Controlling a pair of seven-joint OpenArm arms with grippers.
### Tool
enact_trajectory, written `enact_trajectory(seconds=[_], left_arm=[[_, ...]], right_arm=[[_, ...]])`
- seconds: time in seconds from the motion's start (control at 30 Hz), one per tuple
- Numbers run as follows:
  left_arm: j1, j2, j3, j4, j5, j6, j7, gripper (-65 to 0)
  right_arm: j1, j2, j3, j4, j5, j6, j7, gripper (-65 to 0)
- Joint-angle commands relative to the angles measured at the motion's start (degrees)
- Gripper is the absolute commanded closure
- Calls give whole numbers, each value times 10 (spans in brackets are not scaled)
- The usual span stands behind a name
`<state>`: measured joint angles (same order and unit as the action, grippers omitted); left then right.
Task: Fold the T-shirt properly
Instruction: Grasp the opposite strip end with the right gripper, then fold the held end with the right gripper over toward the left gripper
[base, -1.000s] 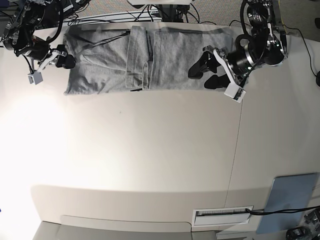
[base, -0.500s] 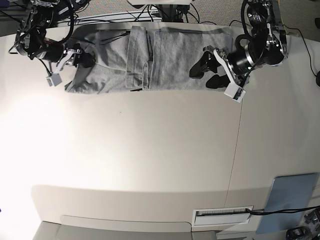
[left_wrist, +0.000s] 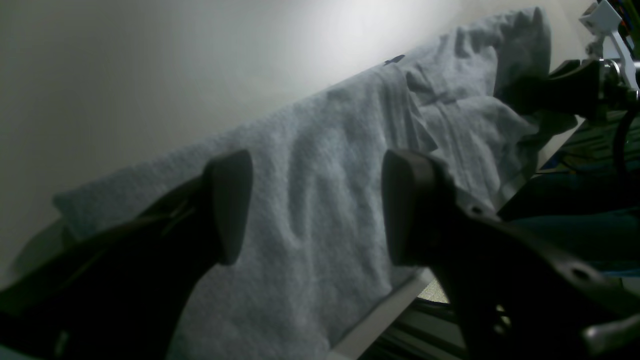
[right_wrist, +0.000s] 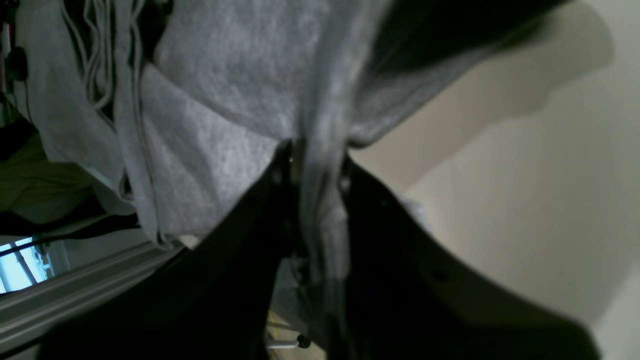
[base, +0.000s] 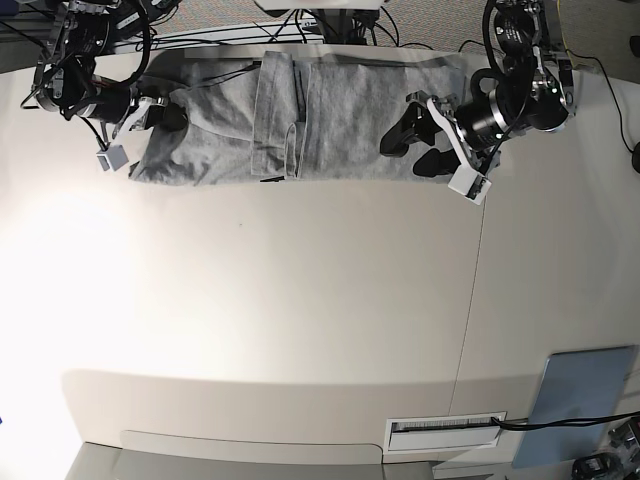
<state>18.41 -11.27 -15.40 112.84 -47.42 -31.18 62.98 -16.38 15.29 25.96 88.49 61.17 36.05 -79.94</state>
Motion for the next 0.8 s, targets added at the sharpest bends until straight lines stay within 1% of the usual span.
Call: enact_trajectory(seconds=[0.0,0.13,0.2,0.27,0.37,0.47,0.57,0.67,0.77], left_arm=[[-2,-2,-1,10,-9,-4,-11,-410],[-1,-2,-1,10,10,-4,-13,-410],[-2,-2,-1,10,12,-4,-13,-410],[0,-2,-1,10,12,-4,-13,-410],[7,-2,-1,7,14,-4,-14,-410],[17,-2,-1,-3,30,-4,-17,-410],[30,-2,-1,-11,63,-4,-35,-410],[47,-2,-1,-14,99,-4,-55,-410],[64,-2,-1,-15,146,-1,-94,-410]], right_arm=[[1,9,16,9,3,2,-1,0],[2,11,91,47,3,2,-1,0],[2,19,123,83,3,2,-1,0],[1,27,140,120,3,2,-1,0],[-10,21,143,180,-6,1,-1,0],[-29,-4,136,251,-11,-5,-1,0],[-55,-43,110,335,-24,-9,-1,0],[-83,-79,53,412,-60,-25,10,0],[-98,-101,-31,456,-104,-40,32,0]])
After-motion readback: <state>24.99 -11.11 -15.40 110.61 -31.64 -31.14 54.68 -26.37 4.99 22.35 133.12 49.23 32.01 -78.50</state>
